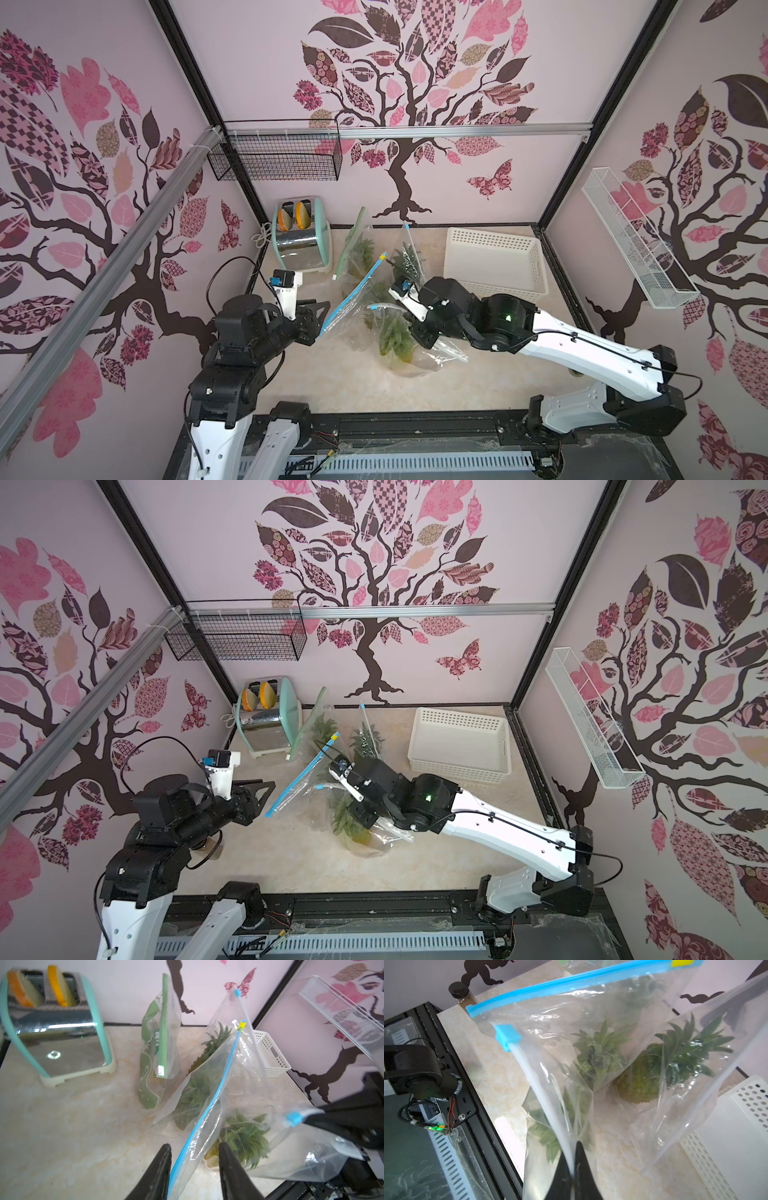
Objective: Open the zip-top bag and take out the pineapple
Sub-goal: Unzip the zipper on the zipper food storage bag.
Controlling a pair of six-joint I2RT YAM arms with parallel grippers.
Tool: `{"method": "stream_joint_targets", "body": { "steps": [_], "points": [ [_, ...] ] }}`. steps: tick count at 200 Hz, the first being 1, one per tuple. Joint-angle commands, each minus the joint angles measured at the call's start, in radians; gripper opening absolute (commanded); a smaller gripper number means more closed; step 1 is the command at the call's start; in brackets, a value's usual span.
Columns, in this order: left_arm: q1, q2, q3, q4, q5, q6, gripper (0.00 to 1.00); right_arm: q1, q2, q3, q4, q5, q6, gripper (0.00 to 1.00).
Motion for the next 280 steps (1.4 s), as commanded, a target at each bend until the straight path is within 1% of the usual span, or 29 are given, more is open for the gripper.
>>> {"method": "stream_joint_targets", "body": {
  "steps": [1, 13, 28, 66, 83, 117, 138, 160, 183, 218, 280],
  "points": [
    [-0.003, 0.006, 0.0, 0.035, 0.158, 0.091, 0.34, -0.041, -0.002, 0.064, -0.01, -0.154, -0.06, 0.0],
    [-0.003, 0.006, -0.011, 0.054, 0.217, 0.105, 0.33, -0.043, 0.021, 0.095, -0.041, -0.178, -0.078, 0.0],
    [-0.003, 0.003, -0.02, 0.077, 0.263, 0.108, 0.34, -0.043, 0.041, 0.116, -0.065, -0.193, -0.089, 0.0],
    [-0.003, 0.005, -0.038, 0.112, 0.417, 0.154, 0.44, -0.05, 0.058, 0.134, -0.073, -0.235, -0.119, 0.0],
    [-0.003, 0.008, -0.057, 0.12, 0.457, 0.165, 0.45, -0.056, 0.068, 0.153, -0.084, -0.253, -0.13, 0.0],
    [-0.003, -0.023, -0.118, 0.132, 0.474, 0.193, 0.44, -0.072, 0.081, 0.171, -0.101, -0.282, -0.146, 0.0],
    [-0.003, -0.033, -0.151, 0.158, 0.468, 0.181, 0.44, -0.079, 0.083, 0.172, -0.104, -0.291, -0.152, 0.0],
    [-0.003, -0.018, -0.159, 0.171, 0.447, 0.187, 0.4, -0.081, 0.085, 0.171, -0.104, -0.299, -0.152, 0.0],
    [-0.003, 0.0, -0.171, 0.219, 0.459, 0.173, 0.37, -0.081, 0.088, 0.171, -0.103, -0.3, -0.151, 0.0],
    [-0.004, 0.033, -0.182, 0.27, 0.483, 0.166, 0.38, -0.083, 0.09, 0.167, -0.097, -0.305, -0.146, 0.0],
    [-0.014, 0.041, -0.195, 0.28, 0.516, 0.163, 0.41, -0.086, 0.093, 0.166, -0.089, -0.311, -0.141, 0.0]
  ]
}}
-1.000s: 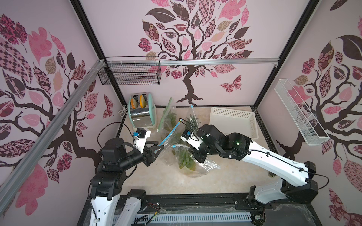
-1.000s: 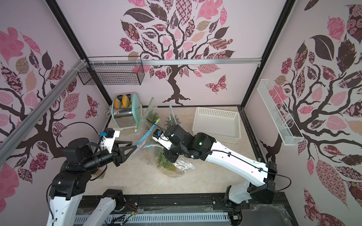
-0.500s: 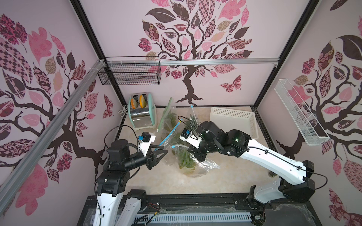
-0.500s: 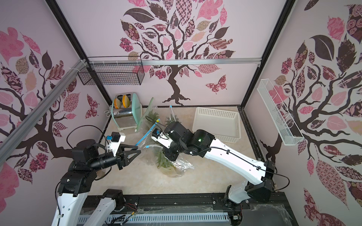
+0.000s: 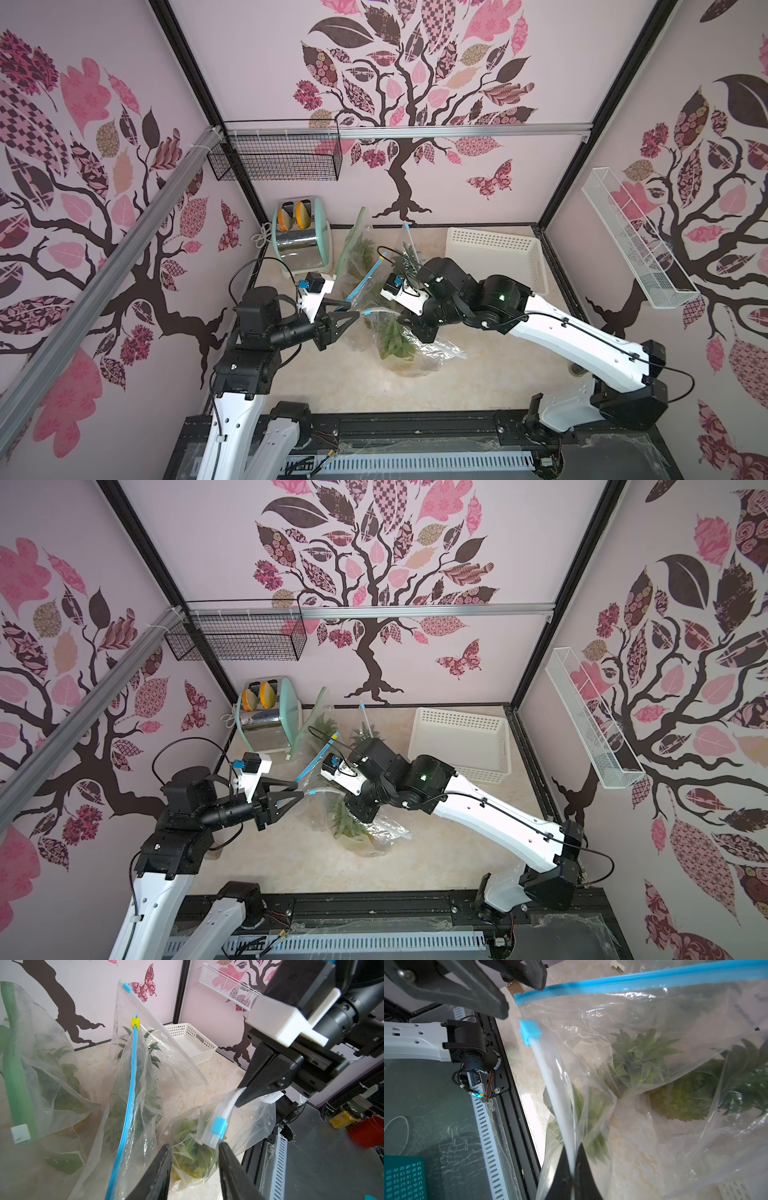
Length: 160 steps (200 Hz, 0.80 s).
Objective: Open the zip-top bag and take out the pineapple
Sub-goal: Unzip the zipper on the zipper food storage bag.
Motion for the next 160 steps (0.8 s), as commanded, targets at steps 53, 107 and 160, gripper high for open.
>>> {"method": "stream_joint_targets", "body": {
  "steps": [53, 107, 160],
  "points": [
    [-0.011, -0.017, -0.021, 0.009, 0.033, -0.009, 0.41, -0.011, 0.005, 0.043, 0.021, -0.027, 0.004, 0.0],
    [-0.018, 0.016, -0.029, 0.029, 0.029, -0.008, 0.41, -0.012, 0.006, 0.047, 0.021, -0.043, 0.007, 0.0],
    [-0.026, 0.05, -0.03, 0.074, 0.034, -0.019, 0.4, -0.014, 0.012, 0.049, 0.026, -0.051, 0.005, 0.0]
  ]
}}
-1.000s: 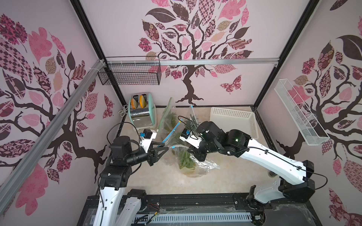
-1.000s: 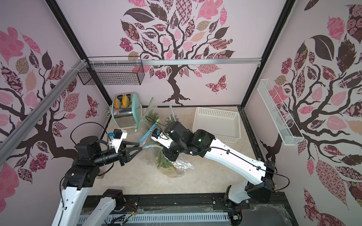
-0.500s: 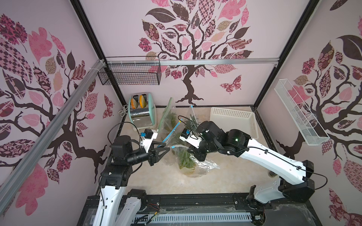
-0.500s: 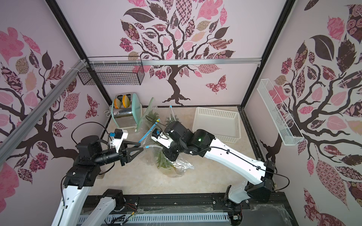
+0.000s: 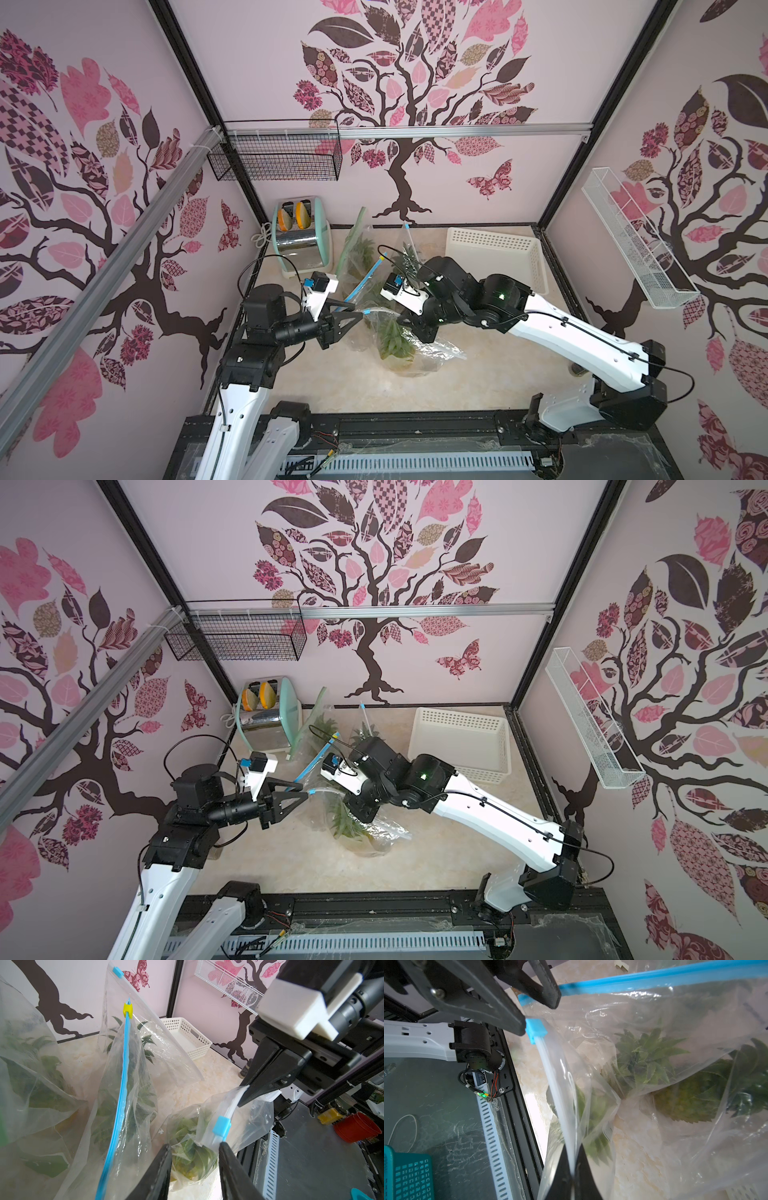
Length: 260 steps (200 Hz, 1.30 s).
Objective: Open the zip-top bag and take out the pineapple
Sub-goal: Unzip the zipper on the zipper food storage bag.
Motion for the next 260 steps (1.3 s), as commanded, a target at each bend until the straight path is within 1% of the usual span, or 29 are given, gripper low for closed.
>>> {"method": "stream_joint_targets", "body": {
  "steps": [1, 33, 58, 91, 127, 158, 189, 202, 213, 229, 244, 252, 260],
  "points": [
    [-0.009, 0.01, -0.005, 0.043, 0.013, -0.003, 0.4, -0.006, 0.009, 0.049, 0.026, -0.021, 0.002, 0.0],
    [-0.023, 0.017, -0.017, 0.096, 0.019, -0.027, 0.39, -0.007, 0.015, 0.051, 0.031, -0.029, 0.003, 0.0],
    [-0.042, 0.028, -0.018, 0.103, 0.018, -0.024, 0.38, -0.009, 0.019, 0.051, 0.034, -0.031, 0.007, 0.0],
    [-0.056, 0.035, -0.023, 0.126, 0.015, -0.032, 0.35, -0.014, 0.019, 0.053, 0.039, -0.039, 0.012, 0.0],
    [-0.058, 0.039, -0.023, 0.125, 0.006, -0.03, 0.24, -0.015, 0.015, 0.053, 0.042, -0.041, 0.016, 0.0],
    [-0.058, 0.03, -0.02, 0.114, 0.0, -0.027, 0.08, -0.017, 0.014, 0.05, 0.043, -0.043, 0.016, 0.0],
    [-0.058, 0.031, -0.015, 0.119, -0.001, -0.028, 0.04, -0.02, 0.012, 0.048, 0.043, -0.046, 0.015, 0.0],
    [-0.059, 0.034, -0.014, 0.125, 0.003, -0.029, 0.0, -0.02, 0.014, 0.047, 0.043, -0.048, 0.015, 0.0],
    [-0.059, 0.037, -0.015, 0.132, 0.008, -0.031, 0.0, -0.02, 0.014, 0.045, 0.041, -0.049, 0.013, 0.0],
    [-0.058, 0.042, -0.01, 0.146, 0.018, -0.036, 0.0, -0.021, 0.014, 0.046, 0.04, -0.045, 0.013, 0.03],
    [-0.058, 0.048, -0.005, 0.157, 0.035, -0.041, 0.0, -0.021, 0.015, 0.053, 0.039, -0.034, 0.012, 0.1],
    [-0.058, 0.051, 0.001, 0.161, 0.045, -0.044, 0.0, -0.021, 0.017, 0.061, 0.038, -0.029, 0.012, 0.15],
    [-0.058, 0.054, 0.009, 0.162, 0.052, -0.048, 0.0, -0.022, 0.018, 0.073, 0.037, -0.022, 0.012, 0.22]
  ]
}}
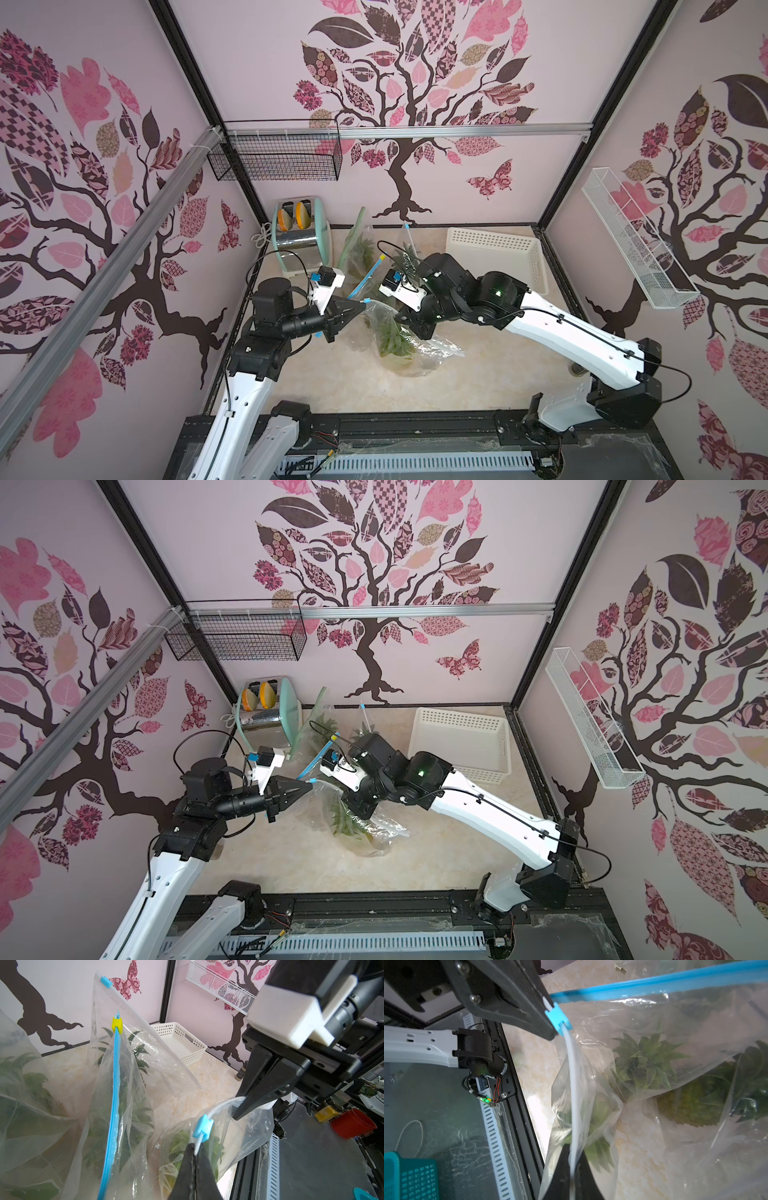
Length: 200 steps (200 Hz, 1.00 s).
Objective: Open the zip-top bag and take out the pineapple
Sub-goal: Unzip the zipper on the zipper food storage bag.
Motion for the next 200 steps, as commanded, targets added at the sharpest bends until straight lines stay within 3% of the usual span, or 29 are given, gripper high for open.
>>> {"method": "stream_joint_targets", "body": {
  "steps": [1, 18, 38, 73, 96, 200],
  "points": [
    [-0.005, 0.005, 0.025, 0.035, 0.047, -0.016, 0.0, -0.003, 0.001, 0.063, 0.017, 0.005, -0.001, 0.22],
    [-0.004, 0.016, 0.06, 0.016, 0.064, -0.025, 0.0, -0.003, 0.012, 0.106, 0.003, 0.012, -0.003, 0.35],
    [-0.003, 0.035, 0.124, -0.03, 0.089, -0.032, 0.0, -0.003, 0.034, 0.184, -0.018, 0.01, -0.004, 0.39],
    [-0.005, 0.052, 0.229, -0.187, 0.06, 0.025, 0.0, -0.001, 0.089, 0.293, -0.062, 0.005, -0.021, 0.39],
    [-0.005, 0.059, 0.227, -0.243, 0.038, 0.046, 0.0, 0.01, 0.125, 0.332, -0.084, 0.006, -0.032, 0.39],
    [-0.004, 0.058, 0.176, -0.234, 0.0, 0.04, 0.0, 0.082, 0.177, 0.367, -0.081, 0.056, -0.03, 0.39]
  ]
}}
